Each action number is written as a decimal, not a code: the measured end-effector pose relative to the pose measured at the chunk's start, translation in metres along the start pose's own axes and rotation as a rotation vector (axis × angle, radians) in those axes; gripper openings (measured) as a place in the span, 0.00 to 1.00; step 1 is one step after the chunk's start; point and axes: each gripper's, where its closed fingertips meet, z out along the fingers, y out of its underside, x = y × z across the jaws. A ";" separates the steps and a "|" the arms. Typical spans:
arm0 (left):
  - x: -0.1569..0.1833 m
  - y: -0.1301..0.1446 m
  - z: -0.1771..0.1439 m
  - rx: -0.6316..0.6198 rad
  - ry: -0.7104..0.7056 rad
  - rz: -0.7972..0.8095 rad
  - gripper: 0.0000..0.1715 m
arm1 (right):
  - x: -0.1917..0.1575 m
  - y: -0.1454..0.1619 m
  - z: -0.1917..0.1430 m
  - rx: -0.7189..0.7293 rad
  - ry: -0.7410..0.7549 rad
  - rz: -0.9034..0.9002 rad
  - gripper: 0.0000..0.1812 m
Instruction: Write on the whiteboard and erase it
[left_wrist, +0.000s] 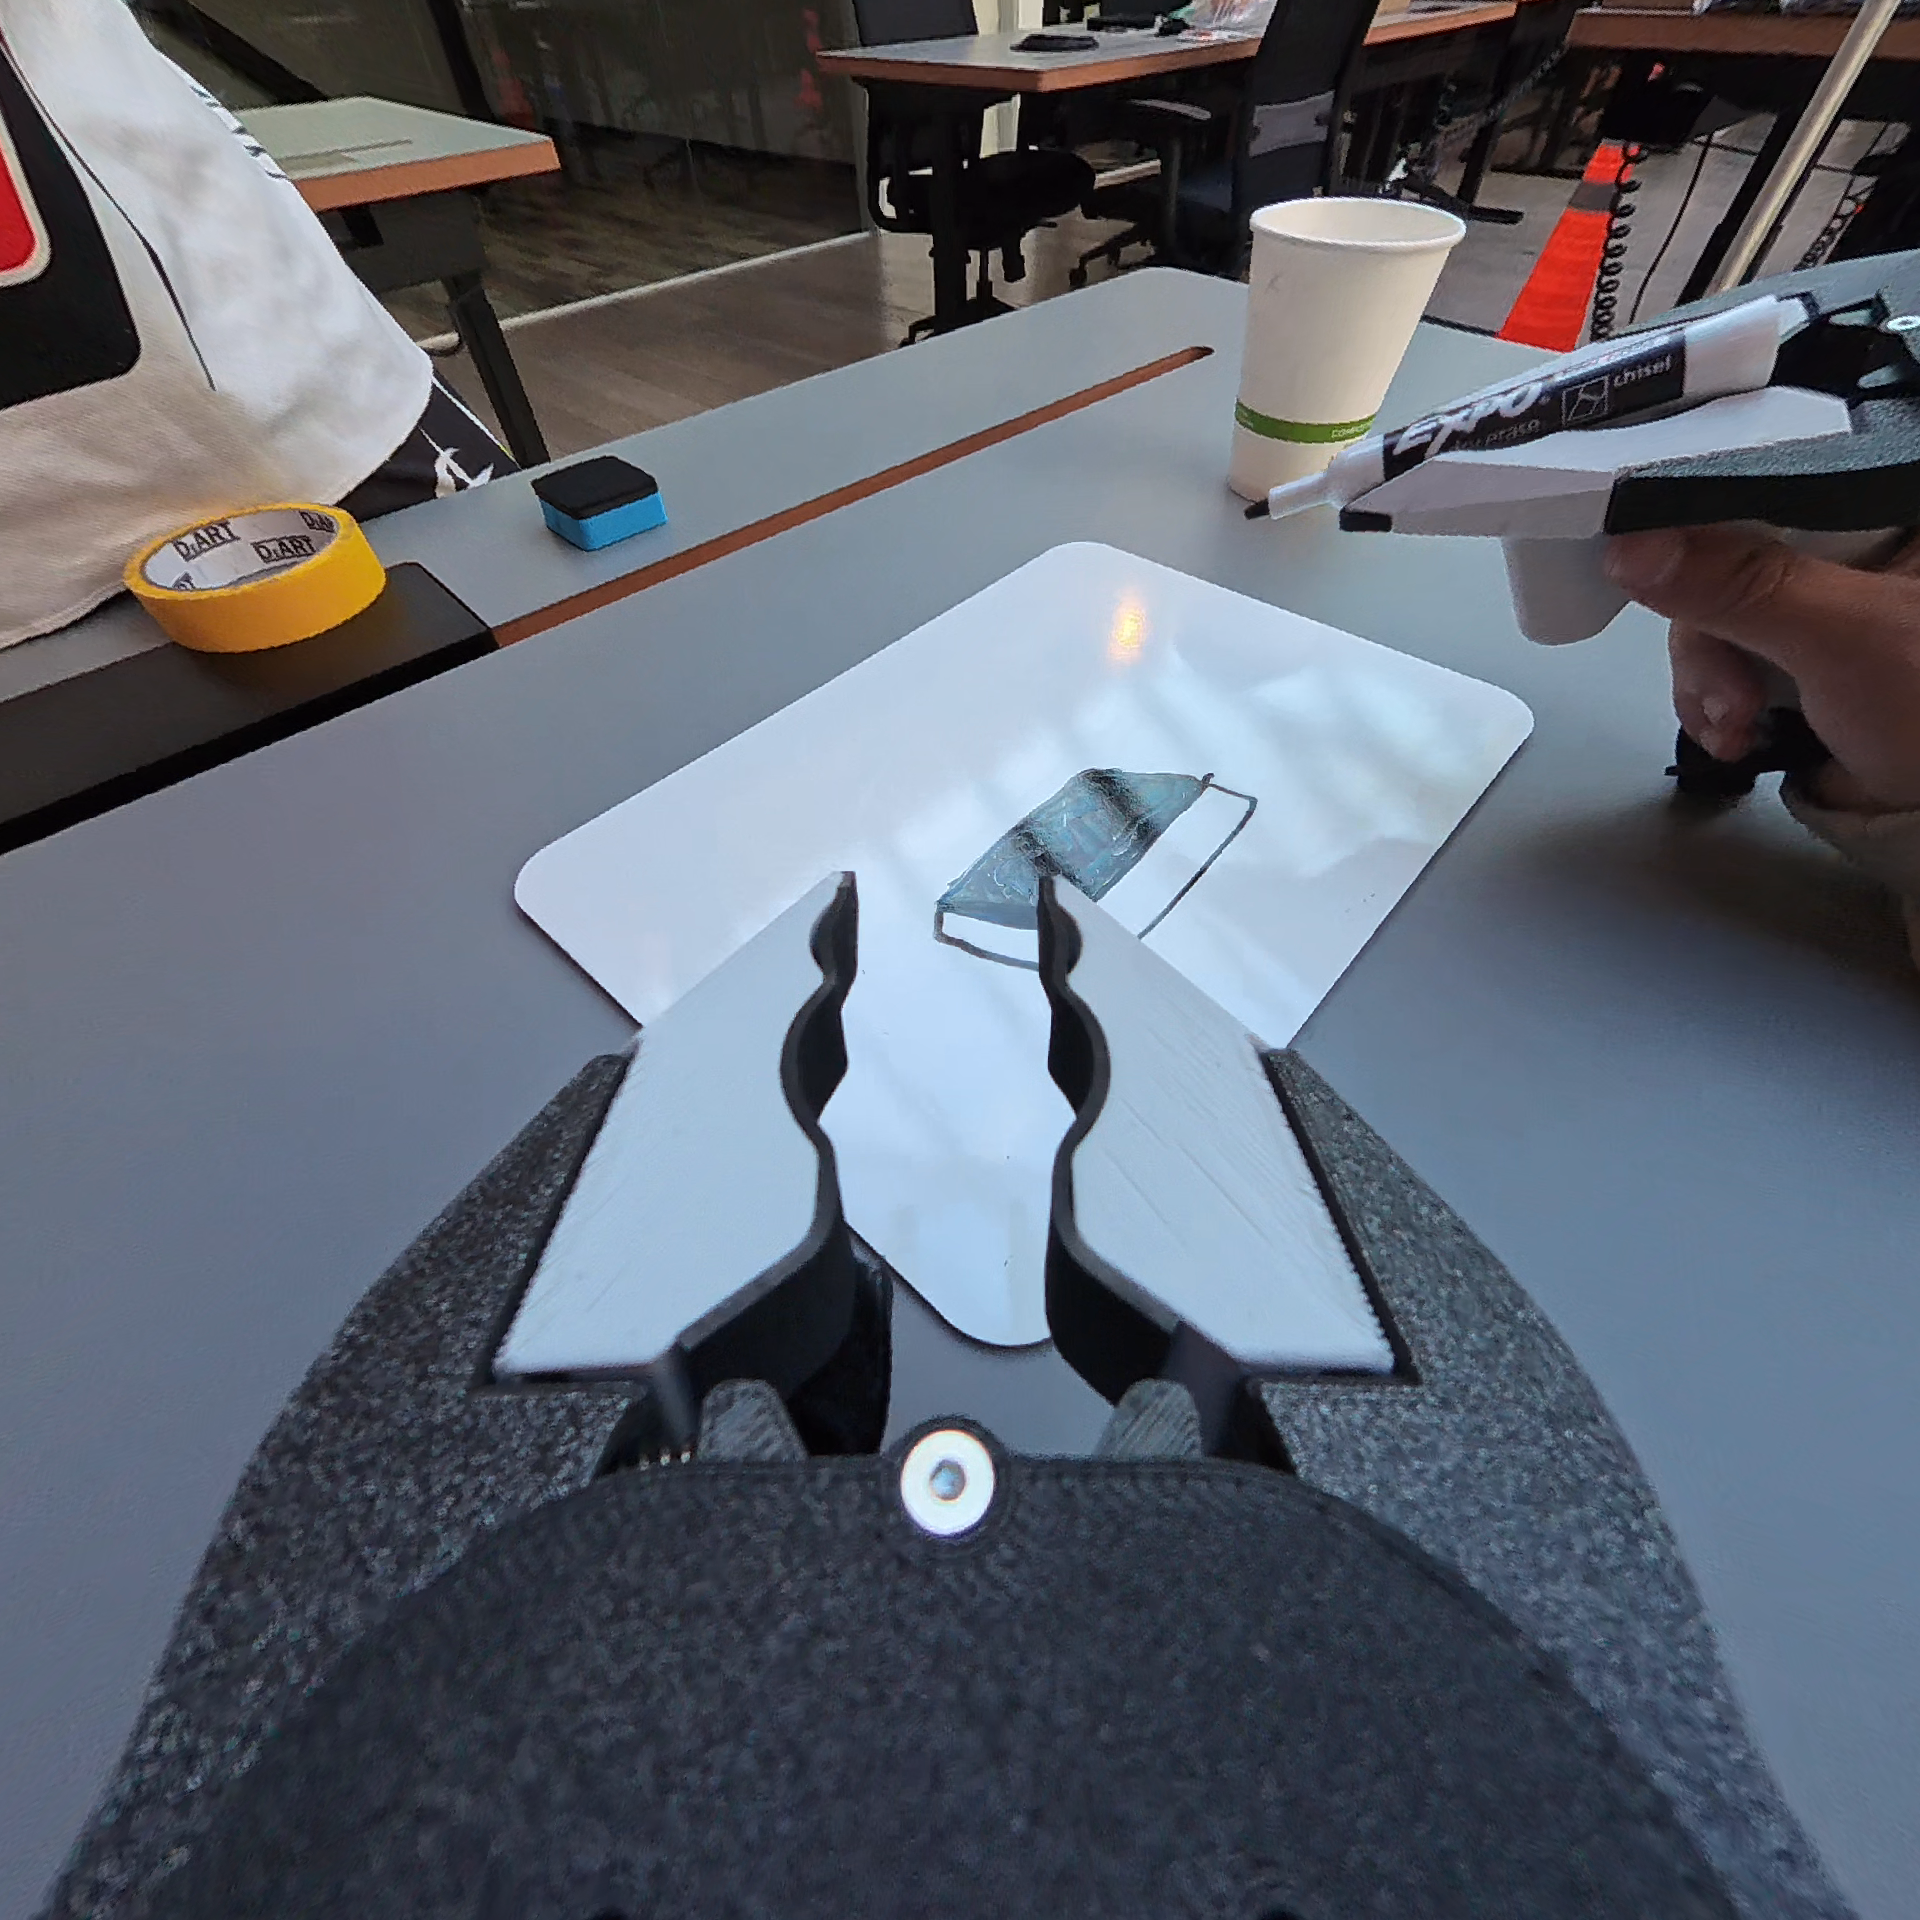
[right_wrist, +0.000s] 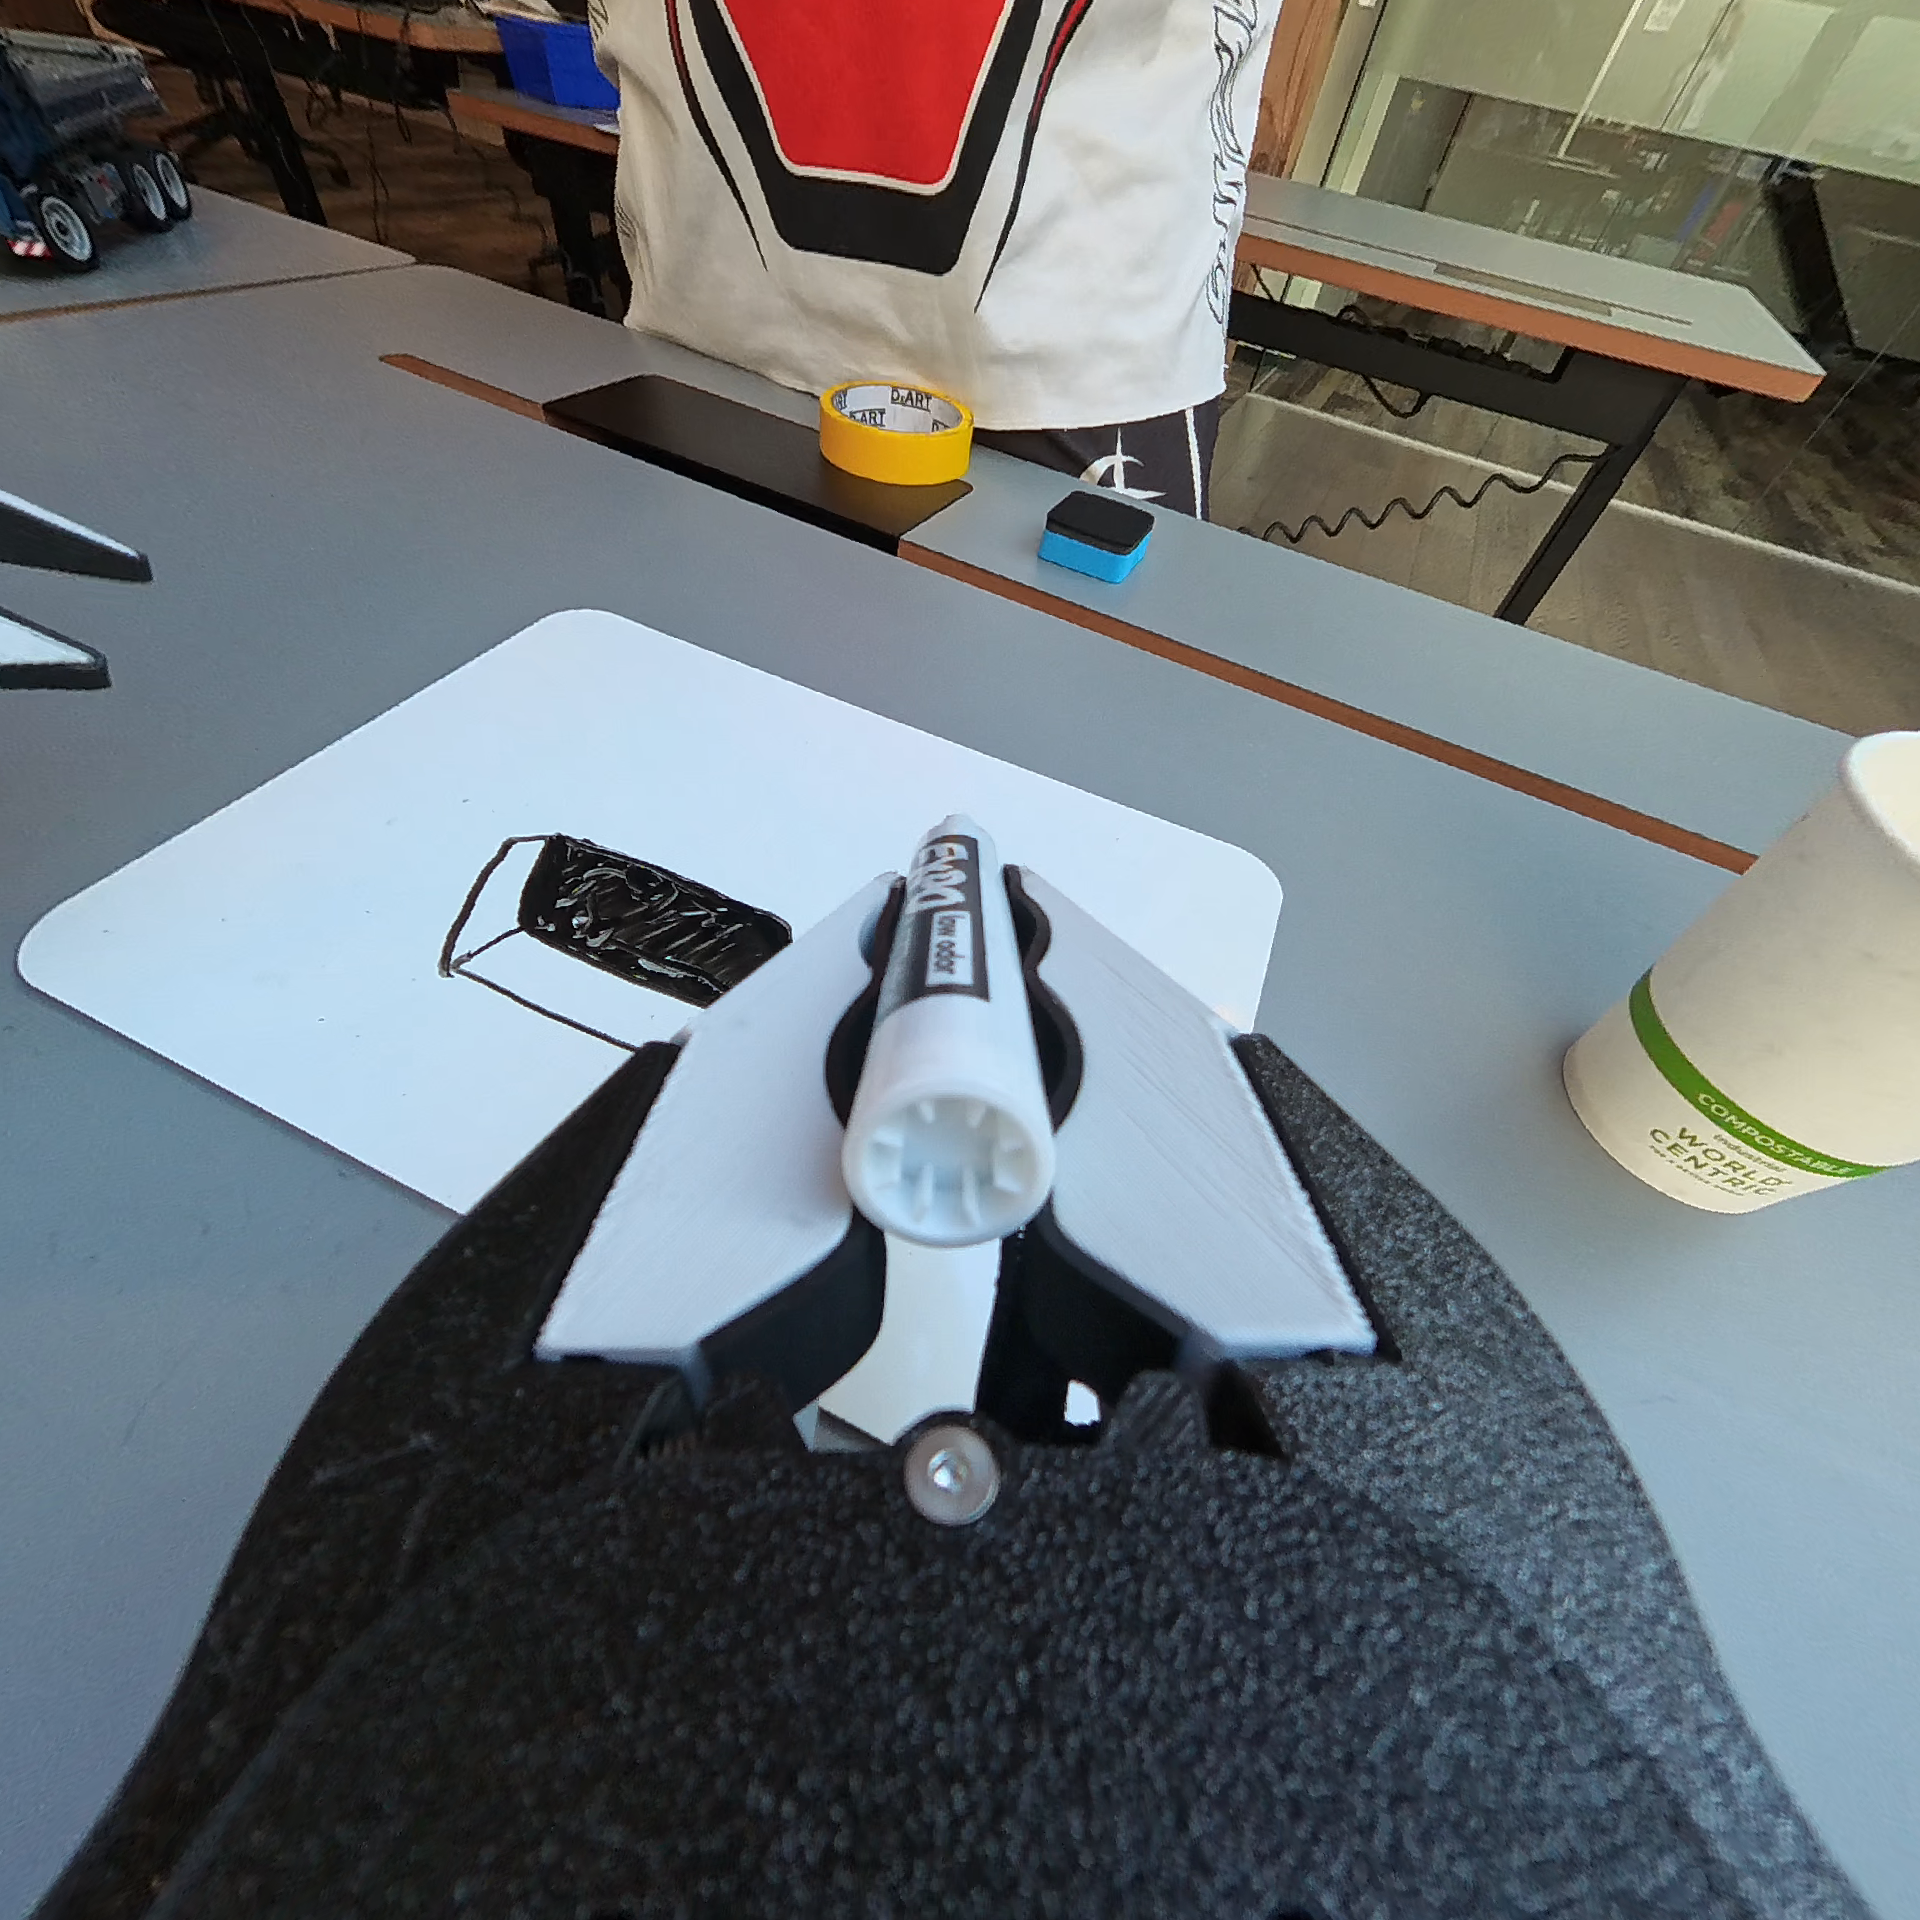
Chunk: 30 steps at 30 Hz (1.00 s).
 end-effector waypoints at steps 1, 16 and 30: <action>-0.001 -0.001 0.000 0.006 -0.016 0.010 0.20 | -0.001 0.000 0.001 -0.001 0.001 -0.005 0.10; -0.008 -0.012 0.000 0.076 -0.251 -0.197 0.20 | -0.007 0.006 -0.006 0.001 0.060 0.009 0.10; 0.001 -0.029 -0.018 0.204 -0.283 -0.141 0.20 | -0.018 0.011 -0.009 -0.026 -0.033 0.048 0.10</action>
